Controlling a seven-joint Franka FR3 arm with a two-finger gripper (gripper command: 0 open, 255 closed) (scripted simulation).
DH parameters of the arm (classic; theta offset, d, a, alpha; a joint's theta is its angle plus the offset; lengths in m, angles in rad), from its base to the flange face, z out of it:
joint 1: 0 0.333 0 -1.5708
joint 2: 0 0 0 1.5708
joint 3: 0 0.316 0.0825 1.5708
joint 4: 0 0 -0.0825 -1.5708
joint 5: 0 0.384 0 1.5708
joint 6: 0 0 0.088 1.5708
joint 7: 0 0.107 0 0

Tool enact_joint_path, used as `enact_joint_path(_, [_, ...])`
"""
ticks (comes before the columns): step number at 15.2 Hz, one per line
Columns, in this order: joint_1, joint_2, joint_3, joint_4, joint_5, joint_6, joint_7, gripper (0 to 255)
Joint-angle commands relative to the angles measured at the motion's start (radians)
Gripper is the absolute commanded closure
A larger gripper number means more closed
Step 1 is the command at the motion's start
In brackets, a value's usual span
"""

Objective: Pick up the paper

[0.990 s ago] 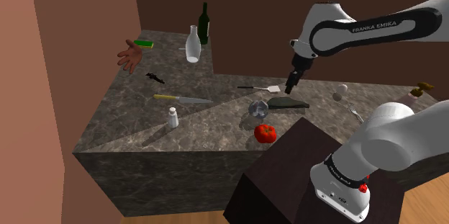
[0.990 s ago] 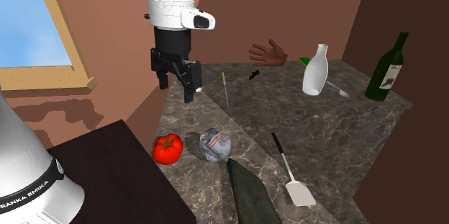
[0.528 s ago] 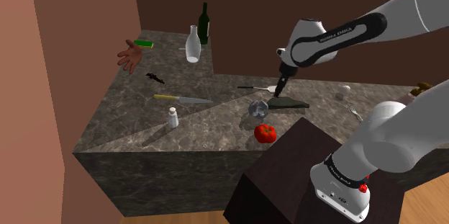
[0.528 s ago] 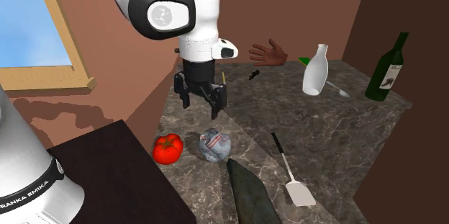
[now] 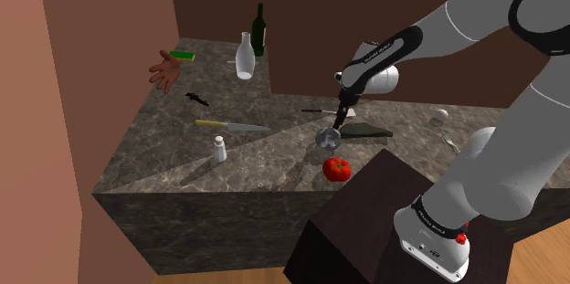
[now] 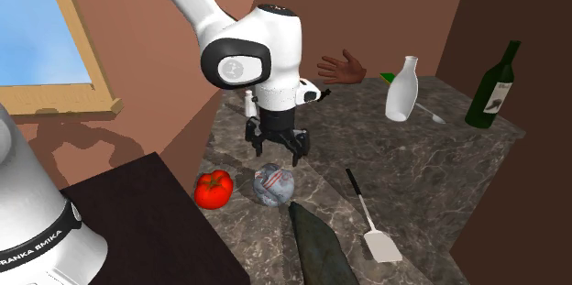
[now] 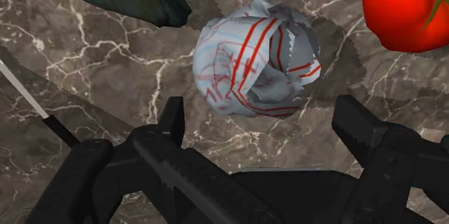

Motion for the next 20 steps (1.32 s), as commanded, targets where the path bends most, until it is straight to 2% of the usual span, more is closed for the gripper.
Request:
enact_joint_path(1, [-0.005, 0.045, 0.012, 0.009, 0.055, 0.031, -0.049, 0])
enact_joint_path(5, [-0.022, 0.109, 0.043, 0.015, 0.137, 0.077, -0.111, 0])
enact_joint_path(7, [-0.026, 0.118, 0.050, 0.017, 0.148, 0.084, -0.120, 0])
enact_joint_path(8, [-0.026, 0.120, 0.051, 0.017, 0.150, 0.085, -0.121, 255])
enact_joint_path(17, [-0.026, 0.118, 0.049, 0.017, 0.148, 0.084, -0.120, 255])
enact_joint_path(20, [-0.010, 0.070, 0.022, 0.011, 0.087, 0.049, -0.073, 255])
